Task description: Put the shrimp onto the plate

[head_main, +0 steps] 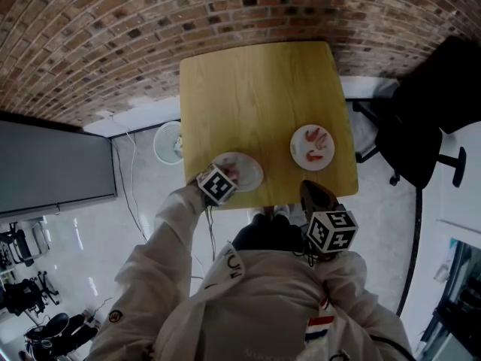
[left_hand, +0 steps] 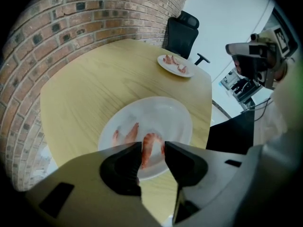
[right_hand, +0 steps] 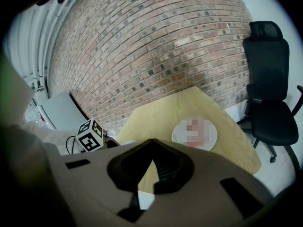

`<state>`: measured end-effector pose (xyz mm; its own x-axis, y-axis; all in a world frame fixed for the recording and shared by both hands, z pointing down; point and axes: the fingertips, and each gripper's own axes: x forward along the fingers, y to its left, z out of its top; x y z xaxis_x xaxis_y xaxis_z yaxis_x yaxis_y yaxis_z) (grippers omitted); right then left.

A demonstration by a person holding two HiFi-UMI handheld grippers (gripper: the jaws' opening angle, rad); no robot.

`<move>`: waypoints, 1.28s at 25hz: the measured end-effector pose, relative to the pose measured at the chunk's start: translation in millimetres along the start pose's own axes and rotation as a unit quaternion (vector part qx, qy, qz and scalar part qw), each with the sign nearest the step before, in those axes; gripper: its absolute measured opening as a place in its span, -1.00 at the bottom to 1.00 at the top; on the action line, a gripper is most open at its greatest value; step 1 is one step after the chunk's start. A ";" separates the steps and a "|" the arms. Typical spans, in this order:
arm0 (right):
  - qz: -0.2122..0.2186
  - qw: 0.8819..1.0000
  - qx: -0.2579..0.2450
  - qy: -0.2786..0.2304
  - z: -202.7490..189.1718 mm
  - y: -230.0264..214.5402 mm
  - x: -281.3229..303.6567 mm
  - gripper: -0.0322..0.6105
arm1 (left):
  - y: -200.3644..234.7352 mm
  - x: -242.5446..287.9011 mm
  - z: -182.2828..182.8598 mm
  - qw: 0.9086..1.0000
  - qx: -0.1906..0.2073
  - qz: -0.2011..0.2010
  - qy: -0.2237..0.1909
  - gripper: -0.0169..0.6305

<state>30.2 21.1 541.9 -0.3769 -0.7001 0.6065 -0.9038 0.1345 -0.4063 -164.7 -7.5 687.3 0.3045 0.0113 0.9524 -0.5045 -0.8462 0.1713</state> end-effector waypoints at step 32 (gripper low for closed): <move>-0.031 0.999 0.007 -0.027 -18.0 24.8 -24.2 -0.83 | -6.8 -17.1 -13.2 0.999 0.012 -0.003 -0.030 -0.48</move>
<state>13.2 54.0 529.4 -0.3084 -0.7437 0.5931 -0.9219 0.0798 -0.3792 -177.2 5.1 673.2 0.3567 -0.0152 0.9341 -0.4838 -0.8584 0.1708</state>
